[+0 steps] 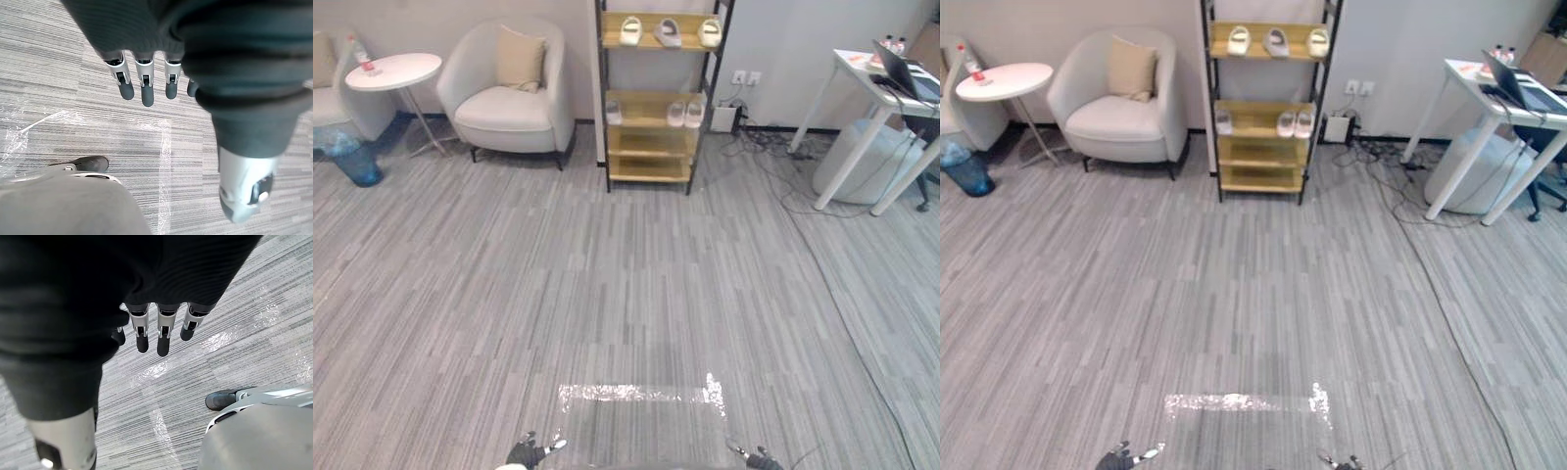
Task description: Organize the slippers on the shoe rack
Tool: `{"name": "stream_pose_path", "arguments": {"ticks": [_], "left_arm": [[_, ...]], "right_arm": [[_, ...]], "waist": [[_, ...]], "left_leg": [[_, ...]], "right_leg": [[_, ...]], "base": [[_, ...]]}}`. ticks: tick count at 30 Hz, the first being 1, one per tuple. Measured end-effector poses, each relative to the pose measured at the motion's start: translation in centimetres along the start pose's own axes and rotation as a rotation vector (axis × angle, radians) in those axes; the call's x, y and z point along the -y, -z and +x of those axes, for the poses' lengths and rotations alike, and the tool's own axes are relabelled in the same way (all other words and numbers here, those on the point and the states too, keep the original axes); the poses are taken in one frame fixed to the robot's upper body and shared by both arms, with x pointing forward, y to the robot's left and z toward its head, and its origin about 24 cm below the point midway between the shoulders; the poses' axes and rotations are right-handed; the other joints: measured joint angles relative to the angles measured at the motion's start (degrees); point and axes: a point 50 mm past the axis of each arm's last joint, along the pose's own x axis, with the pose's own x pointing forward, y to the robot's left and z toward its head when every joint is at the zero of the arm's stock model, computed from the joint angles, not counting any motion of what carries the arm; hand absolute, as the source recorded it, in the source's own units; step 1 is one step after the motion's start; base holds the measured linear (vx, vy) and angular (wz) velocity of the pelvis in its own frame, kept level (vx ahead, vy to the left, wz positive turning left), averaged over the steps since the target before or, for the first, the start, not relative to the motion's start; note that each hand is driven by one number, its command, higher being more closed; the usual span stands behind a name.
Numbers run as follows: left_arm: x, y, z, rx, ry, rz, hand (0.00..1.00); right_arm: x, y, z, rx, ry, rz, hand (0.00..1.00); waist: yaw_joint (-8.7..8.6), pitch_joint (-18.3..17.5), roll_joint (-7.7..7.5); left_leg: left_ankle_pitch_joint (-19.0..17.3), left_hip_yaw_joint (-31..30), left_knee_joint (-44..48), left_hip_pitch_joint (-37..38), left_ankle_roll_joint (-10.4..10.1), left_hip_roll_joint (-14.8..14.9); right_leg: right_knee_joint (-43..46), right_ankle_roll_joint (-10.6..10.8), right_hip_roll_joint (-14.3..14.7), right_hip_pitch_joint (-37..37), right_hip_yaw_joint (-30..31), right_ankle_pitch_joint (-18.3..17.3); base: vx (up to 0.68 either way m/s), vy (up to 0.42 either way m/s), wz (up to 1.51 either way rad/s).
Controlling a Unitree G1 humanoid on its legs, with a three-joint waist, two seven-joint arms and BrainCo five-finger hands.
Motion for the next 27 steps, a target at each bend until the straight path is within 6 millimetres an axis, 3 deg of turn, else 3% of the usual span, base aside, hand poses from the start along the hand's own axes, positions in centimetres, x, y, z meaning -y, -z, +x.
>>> {"name": "stream_pose_path", "arguments": {"ticks": [4, 6, 7, 8, 10, 12, 14, 15, 16, 17, 18, 19, 20, 21, 22, 23, 24, 25, 26, 27], "left_arm": [[-0.3, -0.4, 0.1, 0.010, -0.007, 0.003, 0.00], [-0.9, -1.3, 0.3, 0.033, -0.023, -0.005, 0.00], [-0.9, -1.3, 0.3, 0.034, -0.023, -0.005, 0.00], [-1.3, -1.5, 0.3, 0.041, -0.037, -0.027, 0.00], [-1.0, -2.2, 0.2, 0.081, -0.041, -0.076, 0.00], [-1.0, -1.9, 0.1, 0.075, -0.047, -0.122, 0.00], [-0.9, -1.8, 0.1, 0.076, -0.050, -0.139, 0.00], [-0.8, -1.8, 0.1, 0.074, -0.058, -0.157, 0.00], [-0.6, -1.6, 0.1, 0.069, -0.056, -0.160, 0.00], [-0.5, -1.6, 0.1, 0.067, -0.055, -0.162, 0.00], [0.1, -1.1, 0.0, 0.051, -0.045, -0.172, 0.00], [-0.2, -0.7, -0.1, 0.037, -0.053, -0.168, 0.00], [-0.3, -0.7, -0.1, 0.038, -0.057, -0.165, 0.00], [-0.6, -1.0, 0.0, 0.043, -0.062, -0.161, 0.00], [-0.6, -1.2, 0.1, 0.046, -0.062, -0.162, 0.00], [-0.7, -1.2, 0.1, 0.049, -0.068, -0.158, 0.00], [-0.9, -1.2, 0.1, 0.048, -0.070, -0.153, 0.00], [-1.0, -1.5, 0.1, 0.055, -0.071, -0.130, 0.00], [-1.2, -1.6, 0.2, 0.054, -0.073, -0.104, 0.00], [-1.1, -1.7, 0.2, 0.052, -0.070, -0.087, 0.00]], "right_arm": [[-0.3, -0.3, 0.1, 0.009, -0.009, -0.002, 0.00], [-0.8, -0.4, 0.1, 0.016, -0.019, 0.004, 0.00], [-0.8, -0.4, 0.1, 0.016, -0.020, 0.005, 0.00], [-1.3, -0.2, 0.0, 0.015, -0.029, 0.012, 0.00], [-1.0, -0.4, 0.0, 0.025, -0.023, 0.010, 0.00], [-0.8, -0.6, 0.0, 0.035, -0.018, 0.009, 0.00], [-0.8, -0.8, 0.0, 0.041, -0.019, 0.009, 0.00], [-0.9, -1.2, 0.1, 0.054, -0.023, 0.008, 0.00], [-1.0, -1.8, 0.2, 0.070, -0.025, 0.004, 0.00], [-0.9, -1.9, 0.2, 0.072, -0.024, 0.003, 0.00], [-0.6, -2.6, 0.4, 0.087, -0.015, -0.009, 0.00], [-1.0, -2.9, 0.4, 0.092, -0.027, -0.021, 0.00], [-1.3, -2.8, 0.4, 0.091, -0.034, -0.021, 0.00], [-2.2, -2.6, 0.3, 0.085, -0.057, -0.011, 0.00], [-2.8, -2.6, 0.3, 0.088, -0.071, -0.003, 0.00], [-3.0, -2.8, 0.2, 0.101, -0.079, -0.001, 0.00], [-3.1, -2.8, 0.2, 0.100, -0.082, 0.000, 0.00], [-3.3, -2.6, 0.2, 0.097, -0.088, -0.001, 0.00], [-3.4, -2.7, 0.2, 0.101, -0.091, 0.000, 0.00], [-3.3, -3.1, 0.2, 0.117, -0.091, 0.000, 0.00]], "waist": [[-0.11, 0.54, -0.35], [-0.01, 1.99, -1.52], [0.01, 2.01, -1.57], [0.33, 2.35, -2.16], [1.67, 3.46, -2.06], [2.37, 3.69, -1.18], [2.44, 3.62, -1.30], [2.69, 3.62, -1.31], [2.73, 3.63, -0.84], [2.73, 3.59, -0.63], [3.00, 2.89, 1.24], [3.33, 2.02, 0.98], [3.31, 1.93, 0.55], [2.92, 1.96, -0.29], [3.53, 1.91, -0.46], [3.82, 2.07, -1.20], [3.88, 1.91, -1.59], [3.68, 1.75, -2.33], [3.32, 1.87, -2.34], [2.15, 1.87, -2.17]], "left_leg": [[-1.64, -0.14, 3.66, -2.33, -0.67, 0.31], [-6.97, -0.26, 17.32, -7.90, -2.20, 2.06], [-7.12, -0.24, 17.74, -8.18, -2.30, 2.11], [-7.81, 1.16, 26.03, -11.61, -2.77, 2.87], [-7.82, 4.10, 43.24, -18.74, -1.40, 6.29], [-10.65, 5.81, 48.85, -22.79, -0.64, 9.39], [-10.66, 6.18, 44.69, -24.31, -1.21, 9.50], [-10.09, 6.99, 37.82, -25.01, -1.77, 8.82], [-7.36, 6.87, 27.77, -25.07, -3.61, 7.45], [-6.89, 6.81, 26.20, -25.04, -3.87, 7.35], [-1.27, 5.55, 19.21, -24.90, -4.52, 7.23], [0.13, 5.54, 19.07, -25.29, -2.56, 5.04], [-0.21, 5.57, 19.37, -25.48, -2.00, 4.35], [-2.10, 6.39, 20.84, -25.50, 0.35, 2.87], [-3.42, 7.27, 20.72, -24.33, 0.60, 2.42], [-4.91, 8.53, 19.01, -20.17, 1.02, 1.25], [-5.42, 8.73, 18.38, -18.61, 1.07, 0.81], [-6.70, 8.44, 17.62, -15.15, 0.82, 0.06], [-8.55, 7.60, 16.85, -10.98, 1.48, -0.36], [-9.41, 6.03, 15.29, -6.38, 1.33, -0.29]], "right_leg": [[1.11, -0.71, -0.04, -0.51, -0.27, -0.74], [3.01, -1.62, 0.31, -0.50, -0.95, -2.75], [3.03, -1.68, 0.31, -0.52, -0.96, -2.87], [3.79, -2.03, 0.11, -0.56, -0.97, -4.23], [7.33, -2.36, -0.02, -0.36, 0.44, -7.10], [8.88, -2.94, -0.56, 0.59, 1.62, -8.76], [8.93, -2.77, -1.79, 0.81, 2.46, -9.14], [8.76, -2.12, -3.21, 0.67, 3.58, -9.56], [8.56, -0.99, -4.58, 0.31, 4.74, -10.24], [8.51, -0.83, -4.69, 0.26, 4.98, -10.34], [7.69, 0.43, -4.81, -0.23, 7.01, -11.07], [7.57, 1.10, -6.22, -0.32, 8.51, -11.56], [7.98, 1.26, -6.77, -0.51, 8.97, -11.79], [13.56, 2.67, -8.45, -2.33, 9.74, -13.09], [19.65, 3.49, -9.30, -4.77, 10.73, -13.74], [32.47, 5.36, -10.55, -8.56, 12.55, -13.59], [37.54, 6.83, -10.82, -10.05, 13.12, -12.80], [48.58, 10.46, -10.81, -13.44, 13.85, -9.76], [59.72, 9.83, -11.21, -16.57, 11.57, -8.15], [66.50, 5.44, -12.54, -18.87, 5.33, -9.76]], "base": [[0.03, -0.024, 0.05], [0.04, -0.047, 0.19], [-0.01, -0.018, 0.15], [0.00, 0.000, 0.00], [0.01, -0.008, -0.23], [0.10, 0.041, -0.24], [0.15, 0.096, -0.25], [0.30, 0.249, -0.45], [0.29, 0.260, -0.39], [0.36, 0.334, -0.50], [0.39, 0.309, -0.58], [0.43, 0.300, -0.58], [0.45, 0.237, -0.27], [0.36, 0.170, -0.14], [0.51, 0.239, -0.27], [0.41, 0.191, -0.30], [0.41, 0.172, -0.19], [0.35, 0.090, -0.01], [0.58, 0.083, 0.21], [0.59, 0.059, 0.41]]}}
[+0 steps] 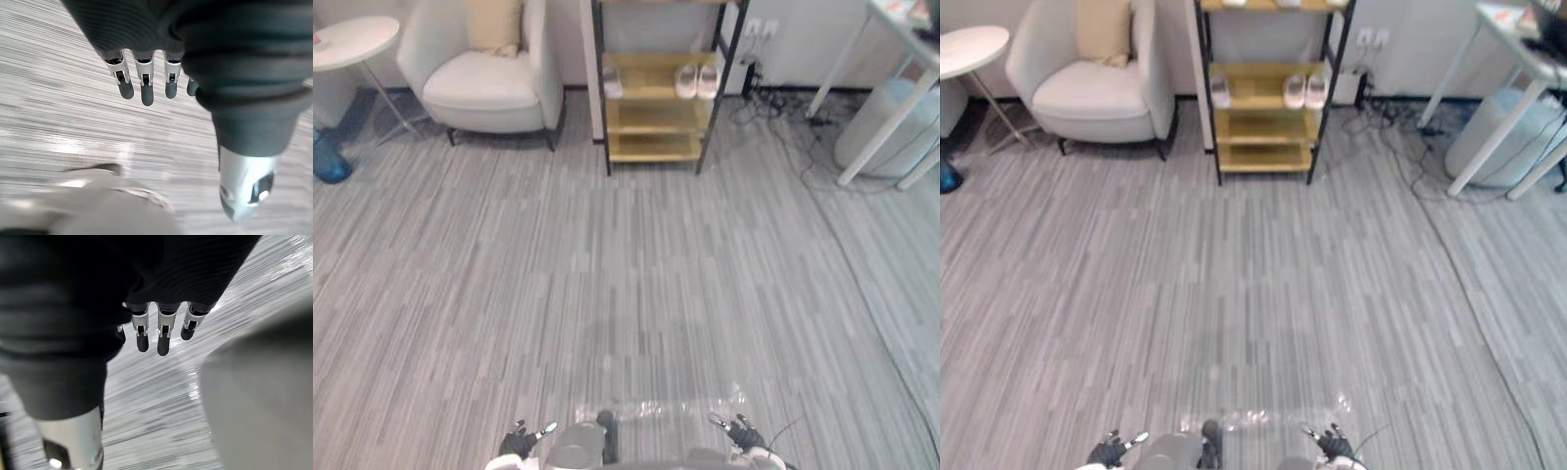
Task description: Organize the slippers on the shoe rack
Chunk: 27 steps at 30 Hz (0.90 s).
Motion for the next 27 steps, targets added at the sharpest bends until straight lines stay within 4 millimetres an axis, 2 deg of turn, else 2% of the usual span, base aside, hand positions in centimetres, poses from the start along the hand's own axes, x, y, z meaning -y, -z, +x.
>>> {"name": "stream_pose_path", "arguments": {"ticks": [1, 2, 3, 4, 5, 6, 7, 8, 9, 10, 11, 12, 13, 14, 15, 16, 17, 18, 20, 21, 22, 23, 24, 25, 27], "left_arm": [[0.2, -0.4, 0.1, 0.004, 0.008, 0.018, 0.00], [0.3, -0.6, 0.2, 0.006, 0.011, 0.021, 0.00], [0.7, -1.2, 0.4, 0.019, 0.021, 0.024, 0.00], [1.6, -1.8, 0.5, 0.035, 0.042, 0.015, 0.00], [2.7, -2.5, 0.5, 0.052, 0.070, 0.017, 0.00], [3.0, -2.6, 0.5, 0.056, 0.078, 0.017, 0.00], [3.6, -2.6, 0.5, 0.054, 0.093, 0.006, 0.00], [3.8, -2.6, 0.4, 0.061, 0.099, 0.006, 0.00], [3.7, -2.5, 0.4, 0.055, 0.096, 0.001, 0.00], [4.4, -2.5, 0.4, 0.048, 0.106, -0.013, 0.00], [5.1, -2.6, 0.3, 0.050, 0.120, -0.031, 0.00], [5.8, -2.5, 0.2, 0.046, 0.131, -0.061, 0.00], [6.0, -2.5, 0.2, 0.044, 0.134, -0.065, 0.00], [5.9, -2.4, 0.2, 0.042, 0.127, -0.099, 0.00], [5.8, -3.0, 0.2, 0.060, 0.122, -0.128, 0.00], [5.9, -3.6, 0.2, 0.083, 0.121, -0.157, 0.00], [5.9, -3.8, 0.2, 0.090, 0.118, -0.166, 0.00], [5.7, -4.6, 0.2, 0.125, 0.115, -0.178, 0.00], [5.6, -5.2, 0.2, 0.152, 0.115, -0.185, 0.00], [5.8, -5.5, 0.2, 0.166, 0.123, -0.178, 0.00], [5.8, -5.5, 0.2, 0.166, 0.123, -0.178, 0.00], [6.1, -5.7, 0.1, 0.174, 0.130, -0.175, 0.00], [6.1, -5.7, 0.1, 0.175, 0.130, -0.177, 0.00], [6.1, -5.5, 0.1, 0.172, 0.128, -0.177, 0.00], [5.8, -4.9, 0.1, 0.152, 0.119, -0.170, 0.00]], "right_arm": [[0.1, -0.2, 0.0, 0.008, 0.002, -0.002, 0.00], [0.1, -0.3, 0.0, 0.011, 0.002, -0.002, 0.00], [0.1, -0.7, 0.2, 0.021, 0.001, -0.002, 0.00], [0.1, -1.5, 0.4, 0.044, 0.000, -0.007, 0.00], [-0.1, -2.0, 0.5, 0.061, -0.006, -0.010, 0.00], [-0.2, -2.1, 0.5, 0.063, -0.008, -0.010, 0.00], [-0.3, -2.3, 0.6, 0.068, -0.012, -0.012, 0.00], [-0.4, -2.1, 0.5, 0.061, -0.014, -0.016, 0.00], [-0.4, -1.9, 0.5, 0.055, -0.016, -0.005, 0.00], [-0.2, -2.8, 0.7, 0.076, -0.010, -0.021, 0.00], [0.1, -3.5, 0.9, 0.091, -0.006, -0.034, 0.00], [0.0, -3.7, 1.0, 0.094, -0.006, -0.021, 0.00], [0.1, -3.7, 1.0, 0.094, -0.004, -0.019, 0.00], [0.0, -3.5, 0.9, 0.089, -0.003, -0.007, 0.00], [0.1, -3.2, 0.8, 0.082, -0.002, -0.009, 0.00], [-0.1, -2.7, 0.6, 0.076, -0.007, -0.011, 0.00], [-0.2, -2.7, 0.6, 0.075, -0.008, -0.015, 0.00], [-0.4, -2.4, 0.6, 0.065, -0.014, -0.019, 0.00], [-0.5, -2.1, 0.6, 0.052, -0.015, -0.017, 0.00], [-0.4, -2.1, 0.6, 0.049, -0.010, -0.020, 0.00], [-0.4, -2.1, 0.6, 0.049, -0.010, -0.020, 0.00], [-0.2, -2.2, 0.6, 0.052, 0.001, -0.022, 0.00], [-0.2, -2.3, 0.6, 0.053, 0.001, -0.023, 0.00], [-0.2, -2.3, 0.6, 0.055, 0.002, -0.025, 0.00], [-0.5, -2.1, 0.6, 0.049, -0.011, -0.045, 0.00]], "waist": [[-0.53, 0.04, 0.20], [-0.70, 0.10, 0.35], [-1.06, 0.39, 0.90], [-1.58, 1.06, 2.01], [-2.11, 1.34, 2.45], [-2.36, 1.34, 2.44], [-2.82, 1.35, 2.34], [-3.00, 1.11, 1.76], [-3.41, 1.18, 0.57], [-2.83, 1.49, 3.21], [-3.24, 1.83, 4.83], [-3.27, 1.84, 6.15], [-3.30, 1.86, 6.14], [-3.32, 1.94, 6.17], [-3.32, 2.12, 6.08], [-3.01, 2.67, 5.89], [-3.00, 3.10, 5.85], [-2.60, 4.04, 4.87], [-1.76, 4.28, 4.48], [-0.84, 4.41, 4.37], [-0.84, 4.41, 4.37], [0.21, 4.44, 4.99], [0.32, 4.44, 4.98], [0.50, 4.33, 5.18], [1.93, 3.38, 5.28]], "left_leg": [[0.11, -0.65, -1.72, 2.86, 0.01, 0.39], [0.12, -0.78, -2.21, 3.75, 0.03, 0.67], [0.11, -1.47, -3.63, 6.33, 0.01, 1.60], [0.11, -2.34, -4.67, 8.60, 0.00, 3.56], [0.11, -2.89, -4.71, 9.67, -0.02, 5.04], [0.10, -3.05, -4.79, 10.05, -0.03, 5.39], [-0.11, -3.20, -5.29, 11.39, -0.40, 5.78], [-1.12, -3.35, -5.34, 12.78, -2.13, 5.59], [-2.61, -3.97, -5.33, 15.65, -4.62, 4.82], [-3.28, -3.36, -5.34, 16.53, -5.30, 6.76], [-2.93, -3.87, -4.77, 16.71, -5.85, 8.44], [-1.01, -3.87, -2.61, 17.34, -7.35, 10.09], [-0.79, -4.17, -1.37, 17.09, -7.64, 10.43], [0.51, -6.47, 8.06, 14.33, -7.95, 12.51], [5.81, -8.90, 23.51, 7.60, -7.04, 14.42], [9.04, -9.68, 36.46, 1.26, -7.03, 16.48], [7.73, -9.30, 41.22, -1.34, -7.15, 17.42], [4.73, -7.42, 46.58, -6.25, -7.09, 17.97], [1.76, -4.41, 45.64, -10.25, -6.34, 17.46], [-0.82, -1.73, 38.76, -13.73, -5.00, 15.48], [-0.82, -1.73, 38.76, -13.73, -5.00, 15.48], [-0.60, -0.42, 22.00, -15.65, -4.48, 11.04], [0.61, -0.56, 15.76, -15.58, -4.43, 9.37], [4.78, -1.28, 4.12, -15.76, -4.31, 6.89], [13.62, -1.99, -1.54, -15.35, -3.66, 5.59]], "right_leg": [[0.81, -2.24, -1.11, -1.41, -4.61, -1.70], [0.54, -2.85, -1.37, -2.00, -6.11, -2.38], [-1.87, -4.79, -1.51, -3.87, -10.33, -4.19], [-9.44, -6.48, -0.18, -6.06, -14.60, -5.15], [-20.53, -7.02, 2.10, -8.51, -15.61, -4.10], [-23.75, -7.15, 2.79, -9.09, -15.61, -3.06], [-33.26, -7.59, 4.72, -9.78, -14.52, 1.20], [-45.37, -7.75, 6.53, -9.31, -12.59, 9.17], [-48.54, -12.86, 6.91, -9.25, -9.62, 19.13], [-45.90, -11.71, 8.77, -9.55, -9.99, 18.96], [-43.62, -12.04, 10.59, -10.03, -9.48, 14.66], [-40.56, -12.78, 11.97, -9.96, -9.79, 10.81], [-40.22, -12.81, 12.23, -9.71, -9.94, 9.98], [-39.96, -12.58, 13.47, -7.43, -10.53, 7.02], [-41.23, -12.93, 14.51, -4.10, -11.09, 5.19], [-43.61, -12.97, 15.37, -0.14, -11.28, 4.24], [-44.70, -12.95, 15.74, 1.96, -11.42, 3.78], [-47.27, -13.08, 15.97, 6.27, -11.43, 3.09], [-50.26, -12.60, 15.97, 10.46, -11.32, 2.92], [-52.48, -11.90, 15.87, 13.38, -10.54, 2.41], [-52.48, -11.90, 15.87, 13.38, -10.54, 2.41], [-53.95, -10.98, 14.80, 16.09, -9.12, 1.20], [-54.08, -10.74, 14.37, 16.62, -8.65, 0.81], [-54.70, -10.11, 13.96, 17.69, -7.53, 0.03], [-56.50, -8.12, 13.88, 20.07, -3.75, -1.32]], "base": [[0.51, 0.013, 0.45], [0.43, -0.036, 0.42], [0.53, -0.074, 0.42], [0.62, -0.114, 0.56], [0.51, -0.122, 0.46], [0.54, -0.168, 0.37], [0.58, -0.216, 0.26], [0.74, -0.295, 0.33], [0.61, -0.242, -0.01], [0.55, -0.213, -0.16], [0.48, -0.200, -0.41], [0.48, -0.223, -0.19], [0.48, -0.264, -0.14], [0.43, -0.251, 0.11], [0.51, -0.260, 0.22], [0.50, -0.198, 0.29], [0.50, -0.164, 0.28], [0.40, -0.125, 0.19], [0.32, -0.094, 0.01], [0.27, -0.061, -0.10], [0.41, -0.006, -0.38], [0.30, 0.051, -0.37], [0.49, 0.111, -0.52], [0.36, 0.115, -0.44], [0.46, 0.183, -0.72]]}}
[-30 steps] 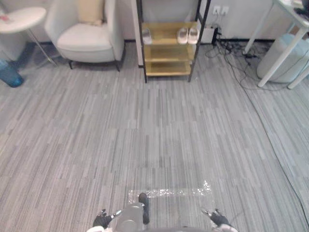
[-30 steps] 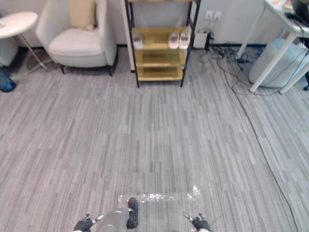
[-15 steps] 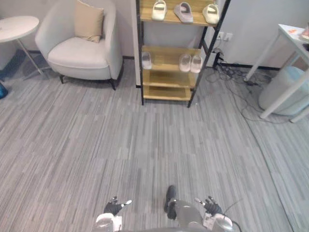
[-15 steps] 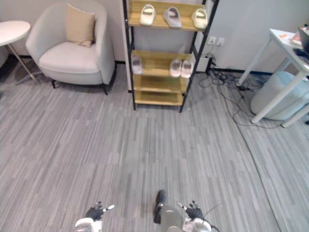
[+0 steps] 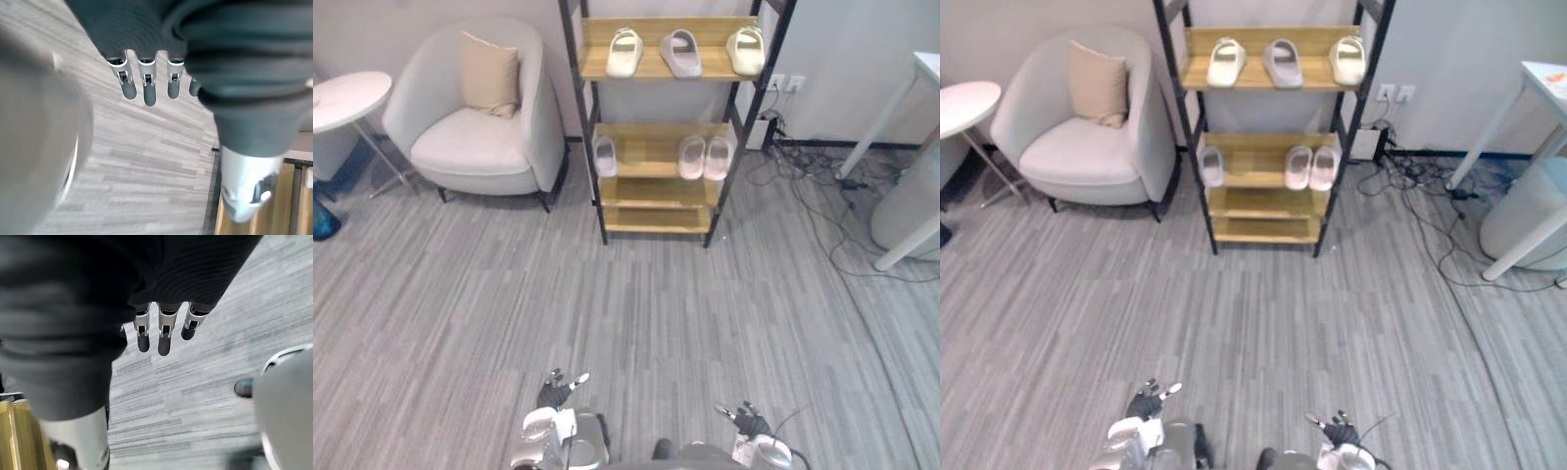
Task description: Organize the slippers on the shoe rack
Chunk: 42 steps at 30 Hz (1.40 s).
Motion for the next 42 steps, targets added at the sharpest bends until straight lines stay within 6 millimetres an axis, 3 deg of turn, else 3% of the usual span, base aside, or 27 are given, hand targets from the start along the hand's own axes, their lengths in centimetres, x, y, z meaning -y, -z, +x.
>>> {"name": "stream_pose_path", "arguments": {"ticks": [1, 2, 3, 5, 7, 9, 11, 13, 14, 16, 17, 18, 19, 20, 21, 22, 23, 24, 26, 28, 29, 31, 32, 33, 36, 38, 42], "left_arm": [[-0.2, 0.2, 0.0, -0.009, -0.005, 0.003, 0.00], [-0.9, 0.3, 0.0, -0.020, -0.019, 0.017, 0.00], [-1.3, 0.3, 0.0, -0.023, -0.029, 0.022, 0.00], [-1.6, 0.4, 0.0, -0.032, -0.037, 0.031, 0.00], [-1.9, 0.5, 0.1, -0.046, -0.034, 0.065, 0.00], [-1.7, 0.8, 0.1, -0.062, -0.027, 0.078, 0.00], [-1.7, 1.4, -0.1, -0.082, -0.022, 0.092, 0.00], [-1.6, 1.4, -0.1, -0.084, -0.021, 0.093, 0.00], [-1.4, 1.3, 0.0, -0.080, -0.015, 0.088, 0.00], [-1.5, 1.4, -0.1, -0.084, -0.023, 0.080, 0.00], [-1.9, 1.7, -0.2, -0.088, -0.035, 0.071, 0.00], [-2.0, 1.8, -0.2, -0.092, -0.040, 0.069, 0.00], [-1.2, 2.3, -0.4, -0.108, -0.030, 0.037, 0.00], [-0.7, 2.7, -0.5, -0.114, -0.029, -0.004, 0.00], [-0.7, 2.7, -0.5, -0.113, -0.031, -0.013, 0.00], [-0.6, 2.6, -0.5, -0.109, -0.038, -0.039, 0.00], [-0.4, 2.1, -0.4, -0.090, -0.043, -0.072, 0.00], [-0.5, 2.0, -0.5, -0.085, -0.045, -0.076, 0.00], [-0.7, 2.0, -0.6, -0.068, -0.045, -0.074, 0.00], [-0.7, 2.1, -0.7, -0.066, -0.040, -0.062, 0.00], [-0.7, 2.0, -0.6, -0.064, -0.038, -0.056, 0.00], [-0.7, 2.0, -0.6, -0.063, -0.038, -0.055, 0.00], [-0.6, 2.0, -0.6, -0.065, -0.036, -0.055, 0.00], [-1.0, 2.2, -0.7, -0.071, -0.044, -0.049, 0.00], [-2.4, 2.1, -0.7, -0.072, -0.073, -0.020, 0.00], [-2.5, 2.1, -0.6, -0.073, -0.075, -0.017, 0.00], [-2.9, 2.5, -0.6, -0.099, -0.067, 0.042, 0.00]], "right_arm": [[-0.1, 0.1, 0.0, -0.002, -0.004, -0.005, 0.00], [-0.5, 0.2, 0.0, -0.009, -0.011, -0.001, 0.00], [-0.8, 0.6, -0.1, -0.022, -0.019, 0.005, 0.00], [-1.2, 1.0, -0.2, -0.032, -0.031, 0.008, 0.00], [-1.4, 0.9, -0.2, -0.024, -0.046, -0.027, 0.00], [-1.1, 0.5, -0.2, -0.009, -0.044, -0.031, 0.00], [-1.0, 0.2, -0.1, 0.002, -0.043, -0.034, 0.00], [-0.9, 0.2, -0.1, 0.003, -0.042, -0.034, 0.00], [-0.6, 0.2, -0.1, 0.004, -0.035, -0.037, 0.00], [-0.6, 0.1, 0.0, 0.005, -0.033, -0.037, 0.00], [-0.6, 0.4, -0.1, -0.008, -0.035, -0.038, 0.00], [-0.6, 0.5, -0.1, -0.010, -0.032, -0.034, 0.00], [-0.1, -0.1, 0.0, 0.006, -0.024, -0.046, 0.00], [0.2, -0.3, 0.1, 0.009, -0.018, -0.054, 0.00], [0.3, -0.4, 0.1, 0.010, -0.016, -0.055, 0.00], [0.5, -0.6, 0.1, 0.019, -0.011, -0.055, 0.00], [0.8, -0.4, 0.0, 0.016, -0.004, -0.061, 0.00], [0.9, -0.3, 0.0, 0.015, -0.002, -0.063, 0.00], [1.0, 0.2, -0.2, 0.000, 0.002, -0.066, 0.00], [1.0, 0.4, -0.2, -0.004, 0.002, -0.063, 0.00], [0.9, 0.3, -0.2, -0.004, 0.001, -0.061, 0.00], [1.0, 0.3, -0.2, -0.003, 0.003, -0.057, 0.00], [1.1, 0.4, -0.2, -0.005, 0.007, -0.058, 0.00], [1.0, 0.9, -0.3, -0.024, 0.006, -0.056, 0.00], [-0.1, 2.1, -0.7, -0.049, -0.018, -0.036, 0.00], [-0.3, 2.1, -0.7, -0.049, -0.025, -0.039, 0.00], [-0.5, 2.0, -0.7, -0.043, -0.035, -0.042, 0.00]], "waist": [[0.02, -0.58, 0.03], [-0.03, -1.51, -1.29], [-0.03, -1.70, -2.57], [0.73, -2.30, -3.79], [0.01, -2.23, -4.93], [-0.97, -1.95, -4.20], [-1.81, -1.83, -3.84], [-1.99, -1.86, -3.89], [-2.42, -1.71, -3.47], [-2.43, -1.60, -3.28], [-2.40, -1.88, -3.73], [-2.60, -1.91, -3.91], [-2.77, -1.93, -1.90], [-2.49, -2.62, -0.40], [-2.52, -2.53, -0.14], [-3.09, -2.06, 0.68], [-3.63, -1.64, 1.61], [-3.42, -1.40, 1.31], [-1.95, -1.35, 1.17], [-1.99, -1.41, 1.09], [-1.90, -1.41, 1.07], [-1.86, -1.44, 1.01], [-1.86, -1.54, 1.17], [-1.12, -1.61, 0.27], [-1.28, -2.74, -3.02], [-1.10, -2.75, -3.33], [-1.54, -3.06, -4.13]], "left_leg": [[2.23, -0.05, -0.11, 0.08, 1.13, -0.28], [1.65, 0.70, 0.94, 0.58, 5.09, -1.51], [-0.59, 2.00, 2.71, 0.79, 6.24, -2.26], [-5.07, 3.65, 4.04, 3.93, 6.43, -3.94], [-9.12, 3.49, 3.92, 10.46, 6.94, -6.35], [-11.15, 1.73, 1.82, 17.13, 6.86, -6.88], [-11.17, -0.28, -4.08, 24.81, 6.80, -5.94], [-11.39, -0.96, -5.14, 26.32, 6.43, -5.26], [-12.24, -2.11, -5.65, 27.52, 5.03, -4.01], [-13.42, -3.31, -5.73, 28.71, 3.25, -2.54], [-14.61, -3.74, -5.49, 29.05, 1.51, -2.34], [-16.02, -4.93, -5.02, 29.82, 0.93, -2.10], [-17.08, -5.66, -4.51, 31.14, 0.28, -0.08], [-16.99, -6.69, 1.87, 28.71, 0.17, 1.75], [-16.98, -6.85, 4.48, 27.72, 0.16, 2.16], [-16.67, -7.37, 13.69, 24.10, 0.00, 3.38], [-12.63, -7.75, 28.04, 18.37, -0.33, 5.89], [-8.73, -7.40, 34.20, 15.76, -0.35, 7.24], [-11.47, -2.81, 42.28, 10.81, -0.91, 10.53], [-14.25, -0.33, 36.72, 8.50, -1.45, 9.55], [-15.10, 0.64, 28.26, 7.23, -1.71, 8.03], [-14.21, 0.62, 16.12, 6.79, -1.70, 5.48], [-11.24, -0.51, 8.25, 7.24, -1.81, 3.87], [-7.58, -0.95, 5.90, 8.92, -0.52, 2.44], [-8.32, 1.78, 3.95, 11.28, 1.07, 0.09], [-9.26, 3.46, 3.26, 13.58, 1.43, -0.17], [-9.43, 5.72, -1.35, 20.05, 1.69, -1.23]], "right_leg": [[-0.22, 0.49, 0.00, 0.56, 0.60, -0.36], [0.55, 1.41, -1.57, 0.53, 1.77, -1.68], [3.07, 2.64, -3.22, -0.17, 2.98, -2.38], [19.23, 7.54, -5.95, -4.90, 6.34, -5.43], [44.58, 11.94, -9.05, -12.88, 8.73, -2.00], [54.11, 8.56, -11.36, -16.80, 5.01, -2.88], [46.71, 4.55, -12.79, -20.95, -1.32, -5.25], [39.30, 4.39, -12.25, -23.17, -1.54, -5.08], [30.63, 3.78, -10.94, -25.14, -0.33, -3.30], [16.99, 3.32, -8.07, -25.71, 3.49, 3.58], [10.35, 3.11, -7.11, -25.55, 5.49, 9.43], [10.25, 3.06, -6.79, -25.43, 6.50, 15.57], [13.28, 2.44, -5.55, -25.47, 4.87, 14.99], [15.25, 1.13, -5.32, -25.08, 3.16, 11.42], [15.32, 0.97, -5.29, -24.43, 2.64, 10.80], [14.93, 0.56, -5.05, -22.15, 0.94, 9.46], [13.61, -0.16, -4.30, -18.16, -1.16, 7.94], [12.76, -0.65, -3.98, -16.20, -1.52, 7.32], [9.45, -1.38, -3.27, -10.15, -1.39, 5.92], [6.58, -1.09, -3.51, -7.43, -0.94, 5.82], [5.23, -0.68, -3.73, -6.40, -0.49, 5.68], [4.61, 0.25, -4.15, -5.66, -0.07, 5.07], [4.88, 1.02, -4.08, -5.59, 0.23, 4.51], [5.10, 1.80, -4.41, -5.42, 2.12, 4.06], [4.58, 3.44, -6.72, -4.04, 3.19, 3.25], [6.96, 3.58, -7.36, -4.04, 4.12, 3.17], [22.44, 5.31, -9.70, -9.56, 3.57, 2.08]], "base": [[0.59, 0.225, -0.55], [0.62, 0.193, -0.28], [0.70, 0.216, -0.36], [0.52, 0.178, -0.30], [0.50, 0.151, 0.06], [0.52, 0.087, 0.37], [0.55, 0.017, 0.52], [0.34, -0.067, 0.46], [0.25, -0.082, 0.47], [0.39, -0.171, 0.48], [0.56, -0.299, 0.45], [0.48, -0.281, 0.38], [0.58, -0.333, 0.40], [0.45, -0.274, 0.31], [0.50, -0.349, 0.48], [0.37, -0.318, 0.63], [0.36, -0.299, 0.64], [0.34, -0.233, 0.36], [0.29, -0.183, -0.06], [0.29, -0.109, -0.14], [0.30, -0.029, -0.17], [0.21, 0.056, -0.11], [0.26, 0.146, -0.32], [0.27, 0.145, -0.28], [0.31, 0.110, -0.20], [0.23, 0.123, -0.43], [0.13, 0.108, -0.29]]}}
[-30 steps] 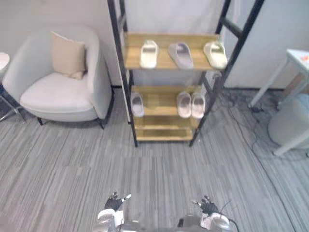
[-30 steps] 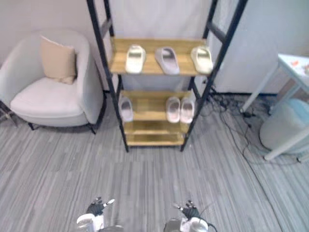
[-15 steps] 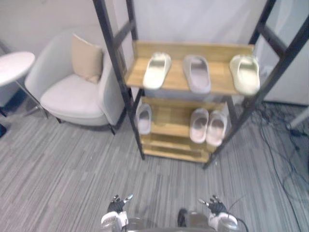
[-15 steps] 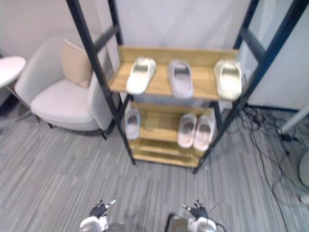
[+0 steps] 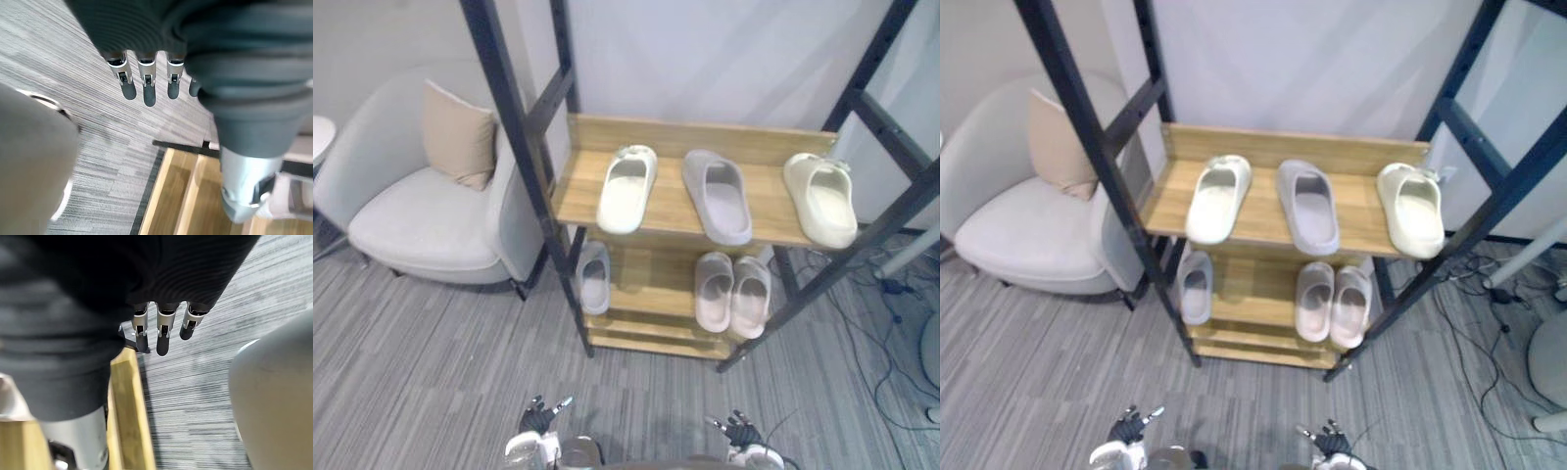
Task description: Organize the slippers on the shoe rack
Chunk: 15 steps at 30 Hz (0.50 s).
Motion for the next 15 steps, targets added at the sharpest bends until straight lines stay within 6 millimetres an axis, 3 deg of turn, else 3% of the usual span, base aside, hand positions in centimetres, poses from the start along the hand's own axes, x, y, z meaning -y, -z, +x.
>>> {"name": "stream_pose_path", "arguments": {"ticks": [4, 5, 8, 11, 15], "left_arm": [[-0.1, -0.1, 0.1, 0.001, 0.010, 0.045, 0.00], [-0.1, -0.1, 0.1, -0.002, 0.010, 0.049, 0.00], [0.6, 0.2, 0.2, -0.028, 0.027, 0.056, 0.00], [0.4, 0.6, 0.1, -0.041, 0.022, 0.057, 0.00], [0.4, 0.8, 0.1, -0.048, 0.023, 0.060, 0.00]], "right_arm": [[0.0, 0.4, 0.0, -0.017, -0.001, -0.003, 0.00], [0.1, 0.5, 0.0, -0.025, 0.002, -0.003, 0.00], [0.4, 0.6, 0.0, -0.036, 0.017, 0.006, 0.00], [0.4, 1.2, 0.0, -0.061, 0.017, 0.004, 0.00], [0.4, 1.3, 0.0, -0.067, 0.019, 0.004, 0.00]], "waist": [[-0.03, -0.68, -0.71], [-0.09, -0.92, -0.92], [-0.18, -1.41, 0.42], [-0.11, -2.39, 0.14], [-0.31, -2.46, 0.24]], "left_leg": [[-0.15, -1.60, -0.63, 0.31, 0.25, -0.20], [-0.12, -2.60, -0.74, -0.36, 0.20, -0.45], [0.98, -3.54, -2.93, -0.26, -0.68, -0.53], [3.43, -3.56, -6.81, 0.59, -1.33, -0.97], [6.26, -5.23, -10.34, 0.81, -1.51, -1.04]], "right_leg": [[-1.04, -1.16, -2.00, 0.11, -4.90, -0.93], [-2.67, -1.12, -1.61, 0.44, -5.03, -0.86], [-8.78, -1.15, -0.07, 2.93, -4.01, -0.82], [-17.86, -0.93, 1.02, 6.40, -4.16, 0.12], [-22.41, -1.36, 2.21, 7.82, -5.43, 2.66]], "base": [[0.06, -0.051, 0.10], [0.01, -0.123, 0.07], [-0.03, -0.082, 0.01], [-0.06, -0.088, -0.03], [-0.07, -0.038, 0.15]]}}
